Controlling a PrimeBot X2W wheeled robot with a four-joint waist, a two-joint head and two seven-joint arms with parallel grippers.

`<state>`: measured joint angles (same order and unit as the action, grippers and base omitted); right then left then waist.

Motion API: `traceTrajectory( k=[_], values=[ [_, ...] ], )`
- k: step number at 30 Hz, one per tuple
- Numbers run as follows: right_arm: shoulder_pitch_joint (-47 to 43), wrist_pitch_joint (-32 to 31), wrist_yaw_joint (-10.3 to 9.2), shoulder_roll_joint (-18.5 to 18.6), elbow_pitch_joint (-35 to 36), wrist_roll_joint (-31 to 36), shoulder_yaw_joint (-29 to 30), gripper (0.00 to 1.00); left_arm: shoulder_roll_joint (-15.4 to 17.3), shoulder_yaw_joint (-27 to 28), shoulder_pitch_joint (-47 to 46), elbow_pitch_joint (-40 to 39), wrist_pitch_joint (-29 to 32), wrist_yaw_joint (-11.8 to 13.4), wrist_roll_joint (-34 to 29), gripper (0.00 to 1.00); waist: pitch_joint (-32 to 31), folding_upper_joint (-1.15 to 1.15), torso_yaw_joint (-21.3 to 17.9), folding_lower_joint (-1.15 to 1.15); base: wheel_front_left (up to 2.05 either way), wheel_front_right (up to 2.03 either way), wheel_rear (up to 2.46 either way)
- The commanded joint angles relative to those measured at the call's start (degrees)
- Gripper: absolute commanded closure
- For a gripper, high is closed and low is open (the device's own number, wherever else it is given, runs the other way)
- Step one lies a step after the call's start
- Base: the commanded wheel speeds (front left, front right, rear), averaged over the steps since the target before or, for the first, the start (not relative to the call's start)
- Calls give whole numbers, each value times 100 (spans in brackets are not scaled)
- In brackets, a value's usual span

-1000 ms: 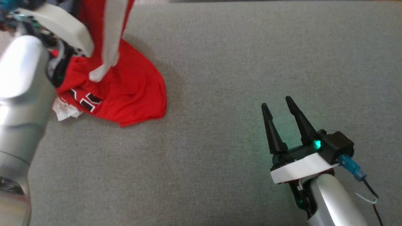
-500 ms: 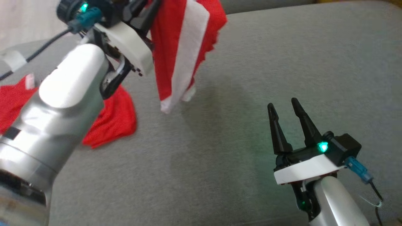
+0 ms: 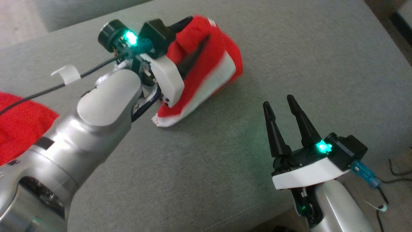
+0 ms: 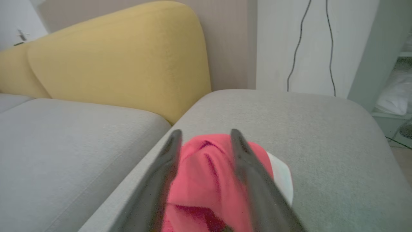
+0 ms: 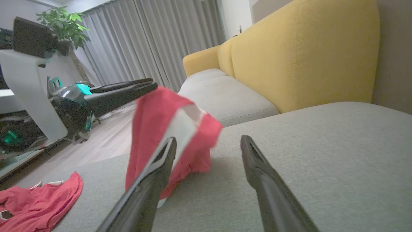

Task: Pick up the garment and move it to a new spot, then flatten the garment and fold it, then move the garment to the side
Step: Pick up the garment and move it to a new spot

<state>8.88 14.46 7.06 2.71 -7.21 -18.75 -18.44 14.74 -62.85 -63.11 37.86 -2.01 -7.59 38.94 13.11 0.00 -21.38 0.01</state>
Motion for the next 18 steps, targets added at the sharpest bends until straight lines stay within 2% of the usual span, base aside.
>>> traceTrajectory(
  k=[1,4,8,13,18],
  values=[
    [176,54,43,17,216,-32,-123,0,81,111,-340,-85,4,10,85,0,136,0,-203,-1,0,0,0],
    [139,54,43,17,225,-43,-97,0,75,-62,-337,-19,-58,10,199,0,91,0,-203,-1,0,0,0],
    [80,54,43,17,194,-35,42,0,145,-92,-389,167,-281,10,245,0,-57,0,6,-1,0,0,0],
    [-7,54,43,17,137,96,234,0,224,34,-346,376,-726,107,248,0,-300,0,541,-1,0,0,0],
    [-110,54,43,17,76,245,468,0,491,183,-43,284,-1089,399,232,0,-532,0,1172,-1,0,0,0]
  ],
)
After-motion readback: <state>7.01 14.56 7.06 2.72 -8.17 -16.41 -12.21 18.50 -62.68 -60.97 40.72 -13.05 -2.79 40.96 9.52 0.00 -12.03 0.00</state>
